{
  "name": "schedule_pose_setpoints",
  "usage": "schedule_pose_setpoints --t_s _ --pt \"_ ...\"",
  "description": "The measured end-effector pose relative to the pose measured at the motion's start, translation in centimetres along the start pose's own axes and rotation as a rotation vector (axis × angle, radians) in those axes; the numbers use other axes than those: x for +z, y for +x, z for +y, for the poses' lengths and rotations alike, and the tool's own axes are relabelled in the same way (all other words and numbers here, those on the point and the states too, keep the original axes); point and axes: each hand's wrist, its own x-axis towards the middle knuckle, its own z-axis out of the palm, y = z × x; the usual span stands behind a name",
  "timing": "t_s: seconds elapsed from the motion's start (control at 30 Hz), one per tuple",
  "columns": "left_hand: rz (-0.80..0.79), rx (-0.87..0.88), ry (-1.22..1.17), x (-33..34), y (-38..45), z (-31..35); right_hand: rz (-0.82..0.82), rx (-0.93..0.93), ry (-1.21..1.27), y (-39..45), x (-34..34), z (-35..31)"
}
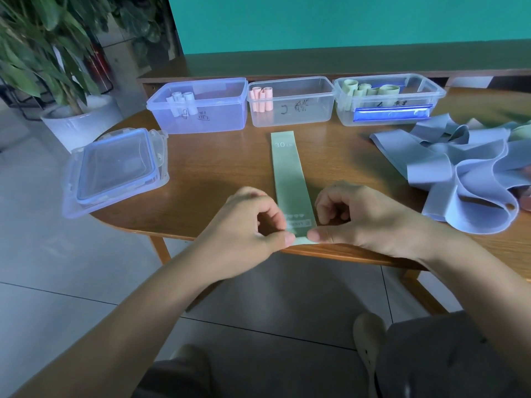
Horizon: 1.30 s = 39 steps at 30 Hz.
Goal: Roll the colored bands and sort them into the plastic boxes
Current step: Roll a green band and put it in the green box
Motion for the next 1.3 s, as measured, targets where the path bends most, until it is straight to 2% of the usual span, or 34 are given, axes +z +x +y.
schedule_pose_setpoints --t_s 0.13,0.37,0.83,1.07,1.3 --pt "0.040 0.163 -0.035 0.4 -0.5 -0.2 -0.078 -0.171 0.074 -0.6 0.0 0.0" --pt "0.109 0.354 0.186 1.0 -1.1 -0.7 -0.046 -0.327 -0.016 -1.4 0.3 0.8" --pt "0.186 0.350 0.181 1.9 -1.1 -0.7 0.020 -0.330 -0.046 -1.2 0.6 0.6" --pt "0.233 0.420 0.222 2.3 -0.8 -1.0 0.018 -0.244 -0.026 -1.2 0.7 0.2" --pt "0.208 0.368 0.154 2.3 -0.4 -1.0 0.041 -0.167 -0.070 -0.7 0.1 -0.1"
